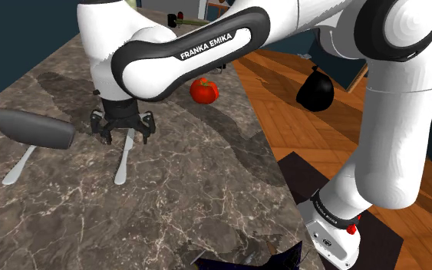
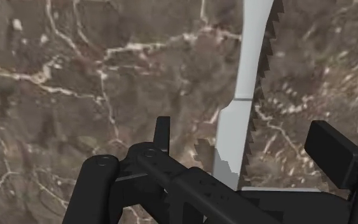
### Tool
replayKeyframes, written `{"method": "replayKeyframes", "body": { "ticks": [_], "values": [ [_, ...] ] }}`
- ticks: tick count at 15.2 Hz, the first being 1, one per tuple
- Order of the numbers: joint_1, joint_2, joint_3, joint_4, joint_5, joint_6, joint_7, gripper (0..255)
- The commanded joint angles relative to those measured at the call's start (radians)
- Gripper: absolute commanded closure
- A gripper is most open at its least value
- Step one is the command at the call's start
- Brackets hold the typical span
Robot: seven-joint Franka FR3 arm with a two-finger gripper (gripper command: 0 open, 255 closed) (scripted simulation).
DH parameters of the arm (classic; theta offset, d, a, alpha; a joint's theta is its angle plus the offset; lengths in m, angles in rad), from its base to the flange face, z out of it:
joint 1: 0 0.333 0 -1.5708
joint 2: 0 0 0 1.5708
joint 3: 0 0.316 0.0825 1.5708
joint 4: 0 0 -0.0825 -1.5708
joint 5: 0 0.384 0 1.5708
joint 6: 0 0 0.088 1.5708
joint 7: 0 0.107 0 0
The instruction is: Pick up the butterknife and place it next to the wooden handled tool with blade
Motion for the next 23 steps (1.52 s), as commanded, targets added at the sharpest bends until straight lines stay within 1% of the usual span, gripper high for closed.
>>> {"method": "replayKeyframes", "body": {
  "ticks": [1,8,9,18,23],
  "values": [
    [0.004,0.011,-0.004,-0.006,-0.008,0.016,0.006,0],
    [0.004,0.011,-0.004,-0.006,-0.008,0.016,0.006,0],
    [0.004,0.011,-0.004,-0.006,-0.008,0.016,0.006,255],
    [0.004,0.011,-0.004,-0.006,-0.008,0.016,0.006,255],
    [-0.003,-0.019,0.008,0.021,0.014,-0.036,-0.007,255]
  ]
}}
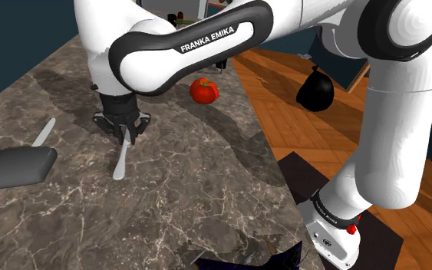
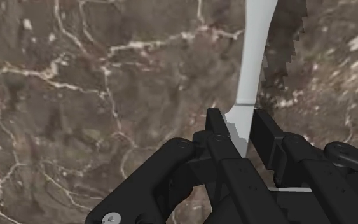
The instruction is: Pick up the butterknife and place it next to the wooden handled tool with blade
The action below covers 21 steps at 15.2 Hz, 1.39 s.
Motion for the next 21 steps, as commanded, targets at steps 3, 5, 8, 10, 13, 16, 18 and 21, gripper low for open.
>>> {"method": "replayKeyframes", "body": {
  "ticks": [3,5,8,10,13,16,18,21],
  "values": [
    [-0.005,-0.022,0.009,0.024,0.016,-0.043,-0.011,255],
    [-0.007,-0.032,0.013,0.038,0.023,-0.065,-0.015,255],
    [-0.008,-0.045,0.019,0.061,0.033,-0.098,-0.022,255],
    [-0.008,-0.053,0.022,0.078,0.039,-0.121,-0.026,255],
    [-0.008,-0.063,0.026,0.106,0.047,-0.157,-0.031,255],
    [-0.007,-0.071,0.03,0.136,0.054,-0.193,-0.036,255],
    [-0.006,-0.074,0.031,0.155,0.057,-0.215,-0.039,255],
    [-0.05,-0.072,0.015,0.164,0.06,-0.217,-0.101,255]
  ]
}}
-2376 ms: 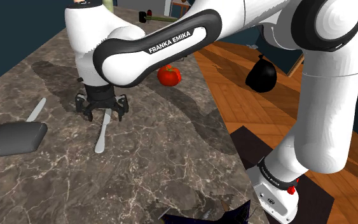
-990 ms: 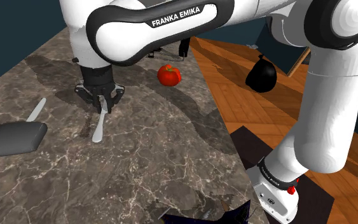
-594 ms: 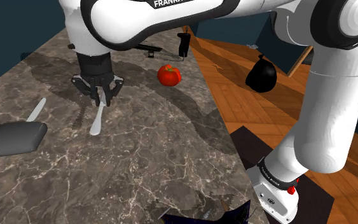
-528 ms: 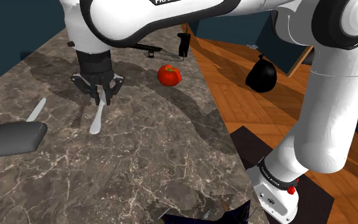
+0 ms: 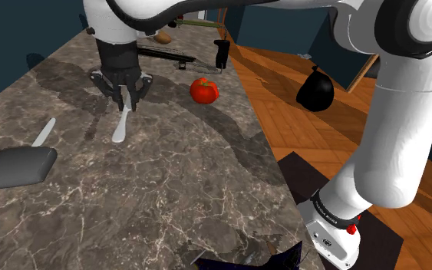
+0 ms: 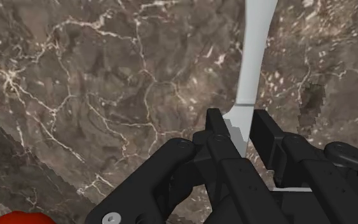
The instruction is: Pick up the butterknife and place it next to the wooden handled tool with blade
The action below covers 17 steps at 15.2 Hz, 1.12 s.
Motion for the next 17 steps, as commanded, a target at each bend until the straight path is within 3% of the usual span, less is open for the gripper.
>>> {"method": "replayKeyframes", "body": {
  "ticks": [1,10,17],
  "values": [
    [-0.029,-0.002,-0.009,0.004,0.004,-0.004,-0.039,255],
    [-0.128,0.069,-0.065,0.121,-0.013,-0.044,-0.214,255],
    [-0.169,0.187,-0.113,0.315,-0.045,-0.117,-0.343,255]
  ]
}}
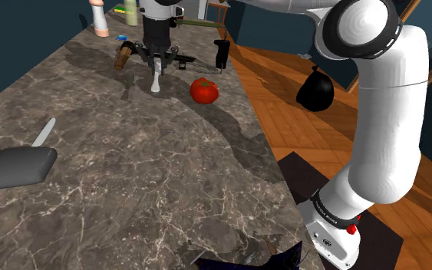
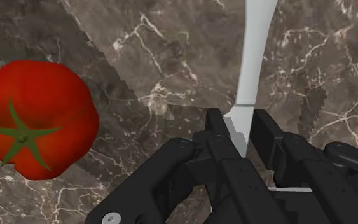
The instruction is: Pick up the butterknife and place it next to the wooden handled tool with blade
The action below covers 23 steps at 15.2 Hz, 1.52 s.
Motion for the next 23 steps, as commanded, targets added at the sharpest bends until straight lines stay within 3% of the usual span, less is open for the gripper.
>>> {"method": "replayKeyframes", "body": {
  "ticks": [1,7,14,23],
  "values": [
    [-0.009,0.041,-0.014,0.067,-0.01,-0.024,-0.039,255],
    [0.015,0.237,-0.065,0.417,-0.051,-0.163,-0.162,255],
    [-0.023,0.208,-0.059,0.263,-0.047,-0.046,-0.144,255],
    [-0.047,0.21,-0.062,0.141,-0.054,0.073,-0.128,255]
  ]
}}
